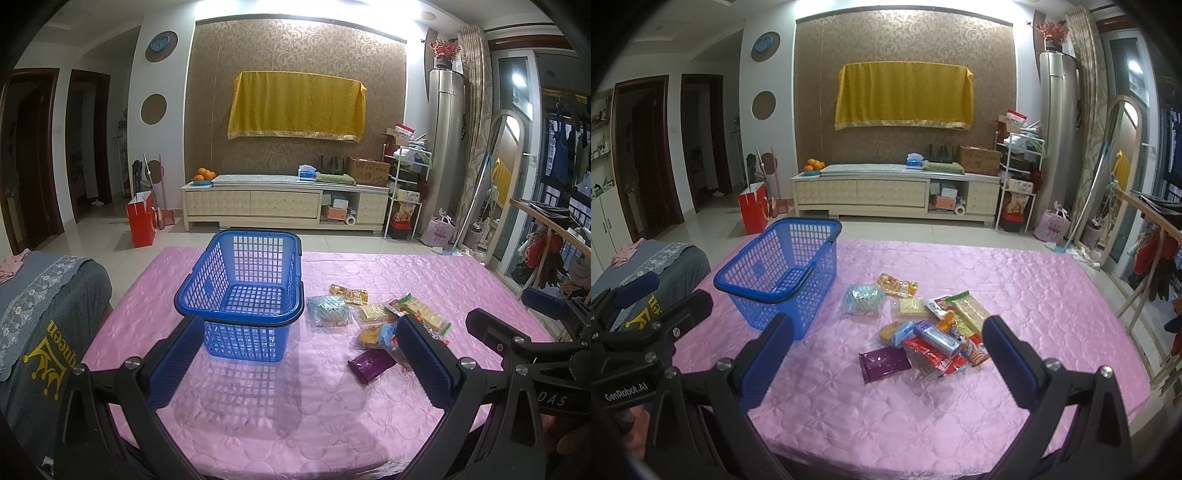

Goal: Organize snacks

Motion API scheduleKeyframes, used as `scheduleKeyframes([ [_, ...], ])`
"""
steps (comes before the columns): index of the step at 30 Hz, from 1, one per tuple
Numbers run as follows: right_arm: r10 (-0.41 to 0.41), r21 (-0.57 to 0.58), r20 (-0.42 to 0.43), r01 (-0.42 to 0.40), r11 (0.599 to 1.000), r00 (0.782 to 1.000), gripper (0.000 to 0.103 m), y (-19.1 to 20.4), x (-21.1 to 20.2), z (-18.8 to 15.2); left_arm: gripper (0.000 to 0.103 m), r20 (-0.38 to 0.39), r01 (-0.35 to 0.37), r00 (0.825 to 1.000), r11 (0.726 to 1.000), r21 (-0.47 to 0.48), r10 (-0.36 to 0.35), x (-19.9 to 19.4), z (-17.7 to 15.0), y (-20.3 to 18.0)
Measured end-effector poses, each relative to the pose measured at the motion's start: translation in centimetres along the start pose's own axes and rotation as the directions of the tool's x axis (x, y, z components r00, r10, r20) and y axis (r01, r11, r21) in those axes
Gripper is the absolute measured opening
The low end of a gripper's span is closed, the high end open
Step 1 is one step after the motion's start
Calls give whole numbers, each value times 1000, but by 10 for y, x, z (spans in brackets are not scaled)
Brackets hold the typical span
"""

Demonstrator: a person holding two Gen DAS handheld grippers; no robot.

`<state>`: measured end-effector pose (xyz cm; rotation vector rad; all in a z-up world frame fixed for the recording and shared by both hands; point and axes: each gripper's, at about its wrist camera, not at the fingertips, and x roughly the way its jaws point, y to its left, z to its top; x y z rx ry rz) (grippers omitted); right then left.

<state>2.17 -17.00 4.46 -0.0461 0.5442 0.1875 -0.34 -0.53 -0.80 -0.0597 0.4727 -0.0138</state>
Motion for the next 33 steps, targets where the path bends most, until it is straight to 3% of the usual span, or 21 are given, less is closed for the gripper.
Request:
scheduleKeyframes([
  [14,-10,-3,0,10,1000,1000,103,-2,3,1,103,-12,11,1000,1000,11,-11,7,5,-6],
  [20,-30,18,-12,31,999,999,103,-27,15,6,103,-35,34,999,997,64,-31,24,19,-27],
  [24,-47,23,-34,47,999,998,103,-48,27,8,103,-74,74,995,992,101,-66,42,24,-43],
  [33,2,2,-138,-1,1000,990,103,-88,73,2,103,-200,131,975,982,139,-101,97,24,-76],
])
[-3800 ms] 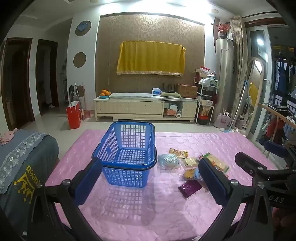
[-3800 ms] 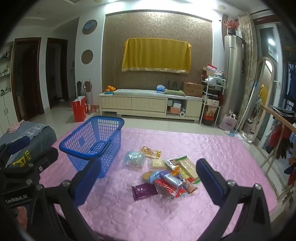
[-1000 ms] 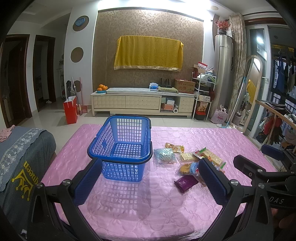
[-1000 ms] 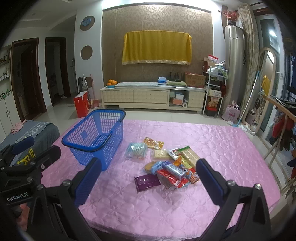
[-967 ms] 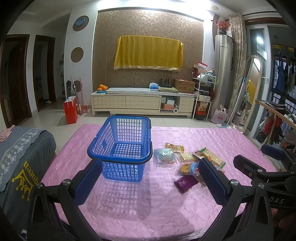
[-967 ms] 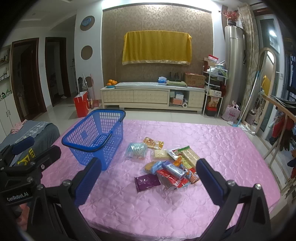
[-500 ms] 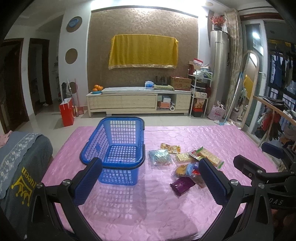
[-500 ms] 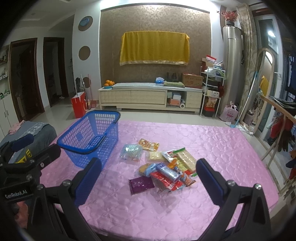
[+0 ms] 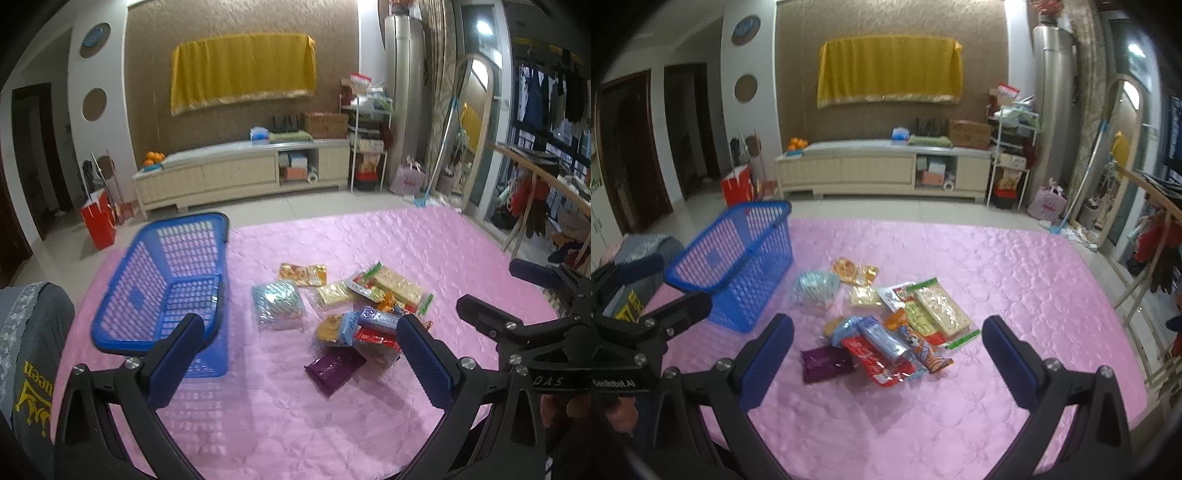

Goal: Organize snacks
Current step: 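Lower the right gripper onto the DOUBLEMINT gum tube and close it, then grasp the red snack packet with the left gripper while the right gripper holds the gum tube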

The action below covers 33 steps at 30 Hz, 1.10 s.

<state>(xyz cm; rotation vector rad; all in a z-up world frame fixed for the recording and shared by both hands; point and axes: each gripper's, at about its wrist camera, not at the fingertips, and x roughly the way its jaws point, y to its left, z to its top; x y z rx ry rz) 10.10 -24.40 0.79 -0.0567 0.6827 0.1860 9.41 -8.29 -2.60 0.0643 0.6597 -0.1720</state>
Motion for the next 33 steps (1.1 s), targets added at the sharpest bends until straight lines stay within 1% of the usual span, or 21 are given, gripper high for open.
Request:
scheduleKeyframes([
  [3,12,-50,-50,-15,999,999,103,-5,22,-2,103,-53,11,999,1000,5,-11,25,0,-8],
  [7,57,-90,-115,-67,994,992,101,-9,50,-10,103,-116,22,993,1000,-1,-22,54,-2,-15],
  [9,80,-104,-146,-96,990,986,95,-12,64,-13,103,-145,27,989,1000,-2,-27,65,-4,-17],
  [11,109,-110,-181,-130,985,977,83,-14,78,-16,103,-173,26,985,1000,-2,-26,77,-8,-19],
  [16,164,-124,-256,-201,972,953,69,-17,109,-19,103,-235,26,971,1000,-14,-29,99,-15,-17],
  [17,176,-125,-268,-215,969,947,67,-17,114,-19,103,-241,27,970,999,-17,-31,102,-16,-17],
  [21,200,-120,-309,-247,962,930,66,-15,130,-20,103,-267,34,963,999,-31,-41,117,-18,-12],
  [22,214,-113,-318,-261,959,924,64,-15,132,-21,103,-270,35,962,999,-33,-42,120,-18,-11],
  [23,226,-116,-328,-276,954,917,59,-13,134,-21,103,-271,37,961,999,-34,-45,122,-18,-11],
  [25,221,-139,-337,-281,950,915,57,-9,138,-22,103,-277,43,960,998,-35,-51,126,-19,-10],
  [28,241,-146,-370,-312,939,897,56,-5,149,-23,103,-283,45,958,998,-36,-53,134,-20,-9],
  [30,236,-158,-385,-316,936,892,53,-3,157,-23,103,-288,48,956,998,-41,-58,135,-21,-8],
  [31,225,-168,-390,-309,936,893,49,-2,160,-24,103,-290,50,955,998,-40,-60,136,-22,-7],
  [32,221,-171,-391,-306,937,894,42,-2,162,-24,103,-291,50,955,998,-38,-59,138,-22,-6],
  [33,233,-159,-387,-313,936,892,42,-3,162,-24,103,-291,49,955,998,-35,-57,138,-23,-6],
])
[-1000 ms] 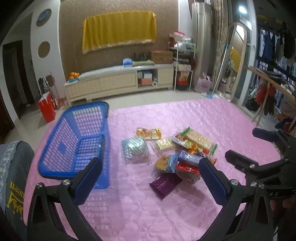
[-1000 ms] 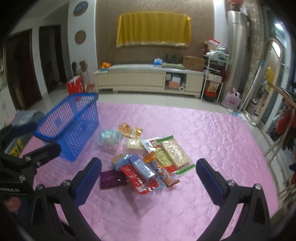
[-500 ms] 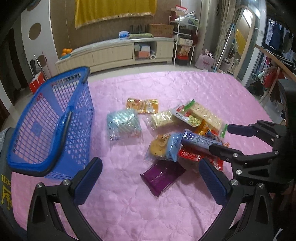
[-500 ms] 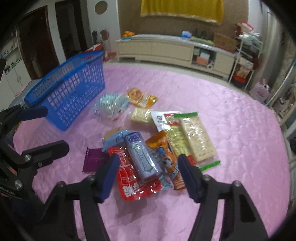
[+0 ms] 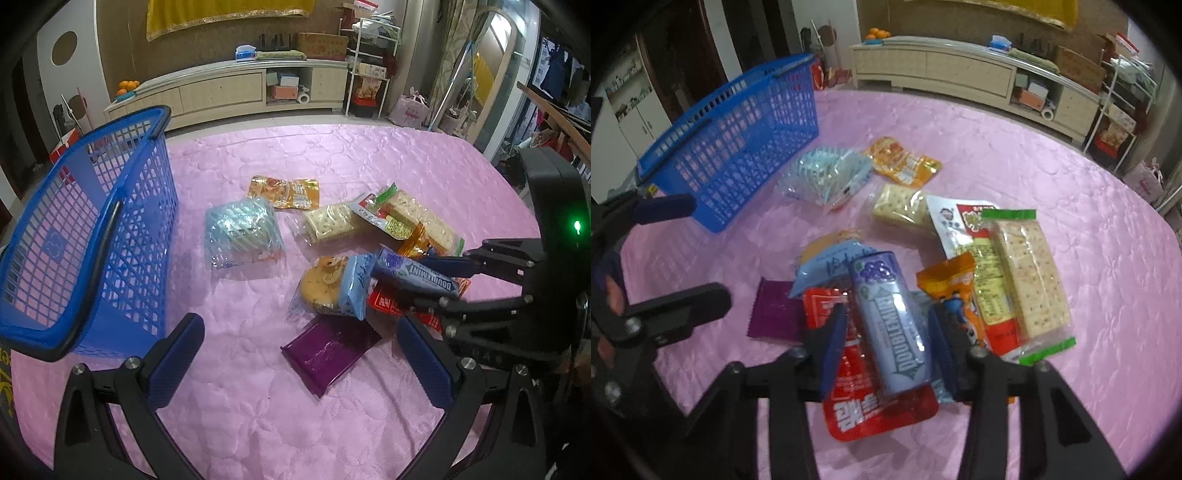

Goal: Organize snacks
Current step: 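Grasp the red snack packet with the left gripper while the right gripper holds the gum tube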

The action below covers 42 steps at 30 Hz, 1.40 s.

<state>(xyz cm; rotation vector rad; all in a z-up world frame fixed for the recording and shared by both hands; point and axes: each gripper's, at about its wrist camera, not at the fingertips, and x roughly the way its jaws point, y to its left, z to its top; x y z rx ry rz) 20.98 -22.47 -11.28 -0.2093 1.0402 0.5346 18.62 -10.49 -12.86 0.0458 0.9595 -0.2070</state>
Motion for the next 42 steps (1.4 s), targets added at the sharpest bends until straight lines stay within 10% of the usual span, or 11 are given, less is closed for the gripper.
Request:
scheduleKeyframes([
  [23,-44,200,117,20,980,992,37,-37,-58,-44,102,-82,128,988,992,-4,-127,9,-9,-44],
  [37,-28,233,144,-7,972,989,37,-54,-60,-65,57,-170,158,968,975,-159,-184,55,-8,-53],
  [42,-10,236,148,-25,971,989,37,-52,-57,-66,22,-155,203,961,965,-166,-229,57,-4,-61],
])
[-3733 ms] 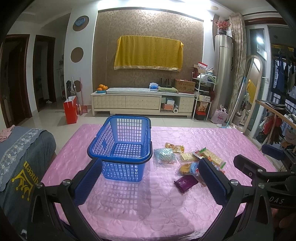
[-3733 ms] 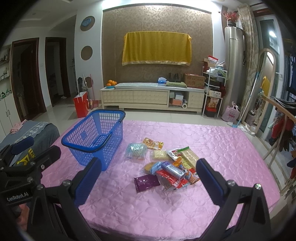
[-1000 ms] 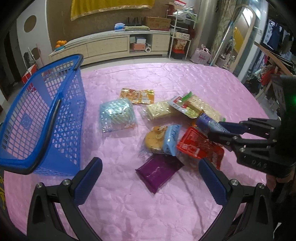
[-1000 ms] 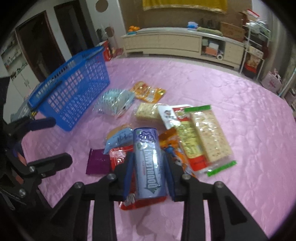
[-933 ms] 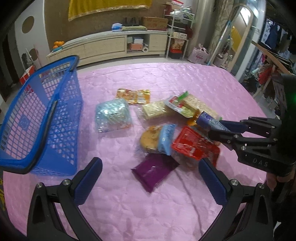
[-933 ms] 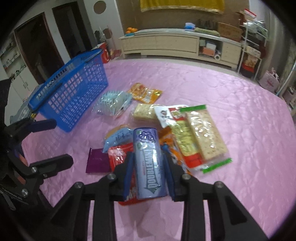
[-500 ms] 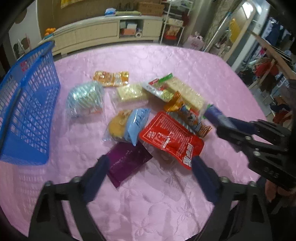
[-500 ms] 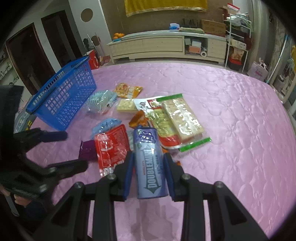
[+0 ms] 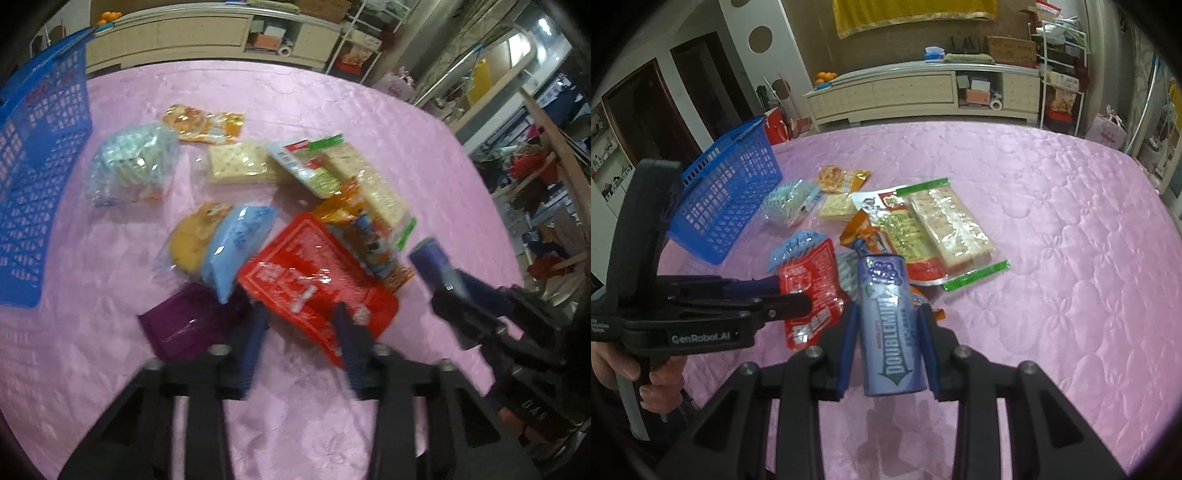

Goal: Organize snacks
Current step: 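Grasp the red snack packet with the left gripper while the right gripper holds the gum tube, then carry the red packet into the basket and open the left gripper while the right carries the tube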

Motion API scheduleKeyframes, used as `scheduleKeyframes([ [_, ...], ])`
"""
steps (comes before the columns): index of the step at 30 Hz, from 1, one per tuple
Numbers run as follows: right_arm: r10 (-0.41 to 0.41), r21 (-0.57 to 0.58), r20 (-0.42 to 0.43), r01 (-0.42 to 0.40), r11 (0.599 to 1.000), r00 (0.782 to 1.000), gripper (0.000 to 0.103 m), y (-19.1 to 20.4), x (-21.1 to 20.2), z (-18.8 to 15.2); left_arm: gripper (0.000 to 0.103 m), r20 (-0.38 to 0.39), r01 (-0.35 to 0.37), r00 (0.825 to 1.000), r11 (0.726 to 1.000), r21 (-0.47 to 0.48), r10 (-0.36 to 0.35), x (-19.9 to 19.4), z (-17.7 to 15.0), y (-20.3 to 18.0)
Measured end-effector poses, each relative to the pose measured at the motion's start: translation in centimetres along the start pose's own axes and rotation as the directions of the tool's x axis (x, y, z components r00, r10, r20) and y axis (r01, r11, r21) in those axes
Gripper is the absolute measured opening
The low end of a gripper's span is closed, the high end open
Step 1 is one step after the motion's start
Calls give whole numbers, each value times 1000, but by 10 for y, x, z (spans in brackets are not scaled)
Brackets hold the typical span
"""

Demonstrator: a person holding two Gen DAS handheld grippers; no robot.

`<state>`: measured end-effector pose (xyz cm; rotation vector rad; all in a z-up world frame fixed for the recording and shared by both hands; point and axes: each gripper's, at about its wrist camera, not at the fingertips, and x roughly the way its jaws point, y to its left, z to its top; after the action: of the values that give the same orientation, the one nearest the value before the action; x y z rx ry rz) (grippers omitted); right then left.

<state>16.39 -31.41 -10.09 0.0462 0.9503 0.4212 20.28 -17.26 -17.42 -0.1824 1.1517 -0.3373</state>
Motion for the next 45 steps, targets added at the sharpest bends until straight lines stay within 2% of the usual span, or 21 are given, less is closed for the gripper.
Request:
scheduleKeyframes([
  [6,5,13,-4,-5,1000,1000,37,4,0,-2,3,33,-7,999,998,61,5,-3,4,-16],
  [14,0,17,6,0,1000,1000,37,14,-13,1,0,97,-13,995,991,135,-1,-27,1,-25],
  [23,12,-5,41,-12,1000,999,37,45,-35,17,0,186,-13,982,987,163,-18,-82,-1,-17],
  [27,16,-47,64,-13,999,998,37,72,-44,27,0,230,-32,973,984,173,-9,-108,-1,-4],
  [35,60,-130,110,-46,990,992,37,130,-50,59,0,314,-108,948,981,162,52,-164,0,36],
  [45,140,-237,125,-107,966,982,37,201,-34,100,0,368,-180,922,976,123,124,-211,9,97],
])
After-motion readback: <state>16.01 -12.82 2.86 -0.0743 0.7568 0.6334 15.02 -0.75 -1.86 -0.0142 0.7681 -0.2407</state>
